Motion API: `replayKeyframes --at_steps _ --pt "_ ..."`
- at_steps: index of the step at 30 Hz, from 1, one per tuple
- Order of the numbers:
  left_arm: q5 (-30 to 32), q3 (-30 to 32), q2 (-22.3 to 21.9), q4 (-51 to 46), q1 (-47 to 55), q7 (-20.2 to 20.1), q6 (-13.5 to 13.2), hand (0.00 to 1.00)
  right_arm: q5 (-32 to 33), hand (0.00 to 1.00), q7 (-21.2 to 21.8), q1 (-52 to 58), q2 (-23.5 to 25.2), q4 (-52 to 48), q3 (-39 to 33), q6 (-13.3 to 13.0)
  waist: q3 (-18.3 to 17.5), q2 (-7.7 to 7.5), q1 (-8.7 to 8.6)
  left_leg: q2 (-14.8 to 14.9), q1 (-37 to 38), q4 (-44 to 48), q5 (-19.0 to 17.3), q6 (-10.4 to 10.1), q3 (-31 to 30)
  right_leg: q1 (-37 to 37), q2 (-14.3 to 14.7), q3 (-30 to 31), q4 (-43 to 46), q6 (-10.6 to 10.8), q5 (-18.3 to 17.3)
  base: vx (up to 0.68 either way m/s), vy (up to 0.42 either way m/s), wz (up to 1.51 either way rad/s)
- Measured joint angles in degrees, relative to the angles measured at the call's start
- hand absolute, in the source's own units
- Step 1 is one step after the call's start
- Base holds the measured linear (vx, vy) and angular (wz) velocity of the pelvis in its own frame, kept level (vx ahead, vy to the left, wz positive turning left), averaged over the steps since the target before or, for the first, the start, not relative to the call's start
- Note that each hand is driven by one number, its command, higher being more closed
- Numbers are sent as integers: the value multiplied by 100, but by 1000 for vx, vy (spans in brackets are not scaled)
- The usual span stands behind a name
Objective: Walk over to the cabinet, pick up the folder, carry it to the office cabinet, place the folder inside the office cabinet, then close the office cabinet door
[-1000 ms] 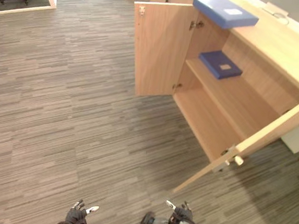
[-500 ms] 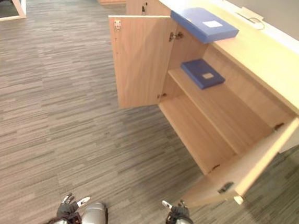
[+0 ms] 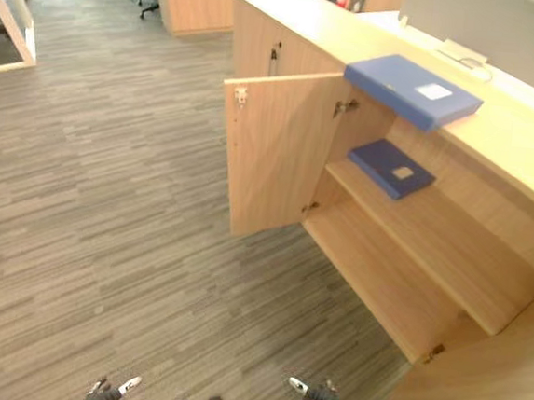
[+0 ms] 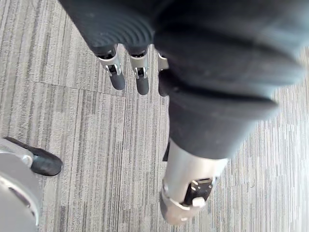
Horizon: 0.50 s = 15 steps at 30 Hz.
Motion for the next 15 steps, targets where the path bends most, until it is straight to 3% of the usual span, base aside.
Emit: replayKeyframes --at_steps 2,3,4,6,8,10,12,15 --pt "96 -61 -7 16 84 -6 15 0 -7 0 10 -49 -1 -8 101 -18 30 27 -28 63 182 -66 -46 66 44 -200 439 -152 -325 179 -348 160 37 -22" --pt "117 -122 -68 129 54 -15 26 0 -12 0 15 -96 -44 -12 216 -42 111 113 -39 182 294 -55 -122 106 83 -359 903 -305 -832 267 -594 100 -36 -16" --pt "117 -123 -78 135 52 -15 31 0 -12 0 15 -102 -44 -12 216 -43 119 121 -41 193 304 -50 -133 102 90 -371 942 -318 -883 271 -611 78 -48 -21" --pt "110 -105 -117 127 18 -18 33 0 -13 0 14 -164 -50 -33 279 -89 205 152 -44 356 373 41 -368 107 176 -509 1383 -612 -1683 301 -595 -2 -55 -22" --pt "127 -47 -108 120 -9 -25 38 0 -11 0 8 -162 -52 -43 376 -110 241 86 -46 383 419 41 -520 -30 218 -618 1557 -1062 -2741 207 -448 17 -143 -11" --pt "264 51 -144 110 -52 -26 54 0 -13 0 5 -156 -64 -47 309 -105 242 49 -49 430 469 25 -626 -145 43 -598 1597 -1219 -2907 -102 -89 139 -165 22" --pt "270 59 -177 115 -70 -28 87 0 -13 0 1 -154 -58 6 137 -102 237 106 -49 594 515 6 -707 -276 -125 -487 1818 -1348 -3044 -134 -212 251 -215 21" --pt "261 304 -275 116 -1 -57 133 0 -9 0 4 -135 -2 39 -89 -102 192 180 -55 1050 479 487 -972 -621 -162 -139 2481 -1352 -3553 -141 -360 326 -275 -16"
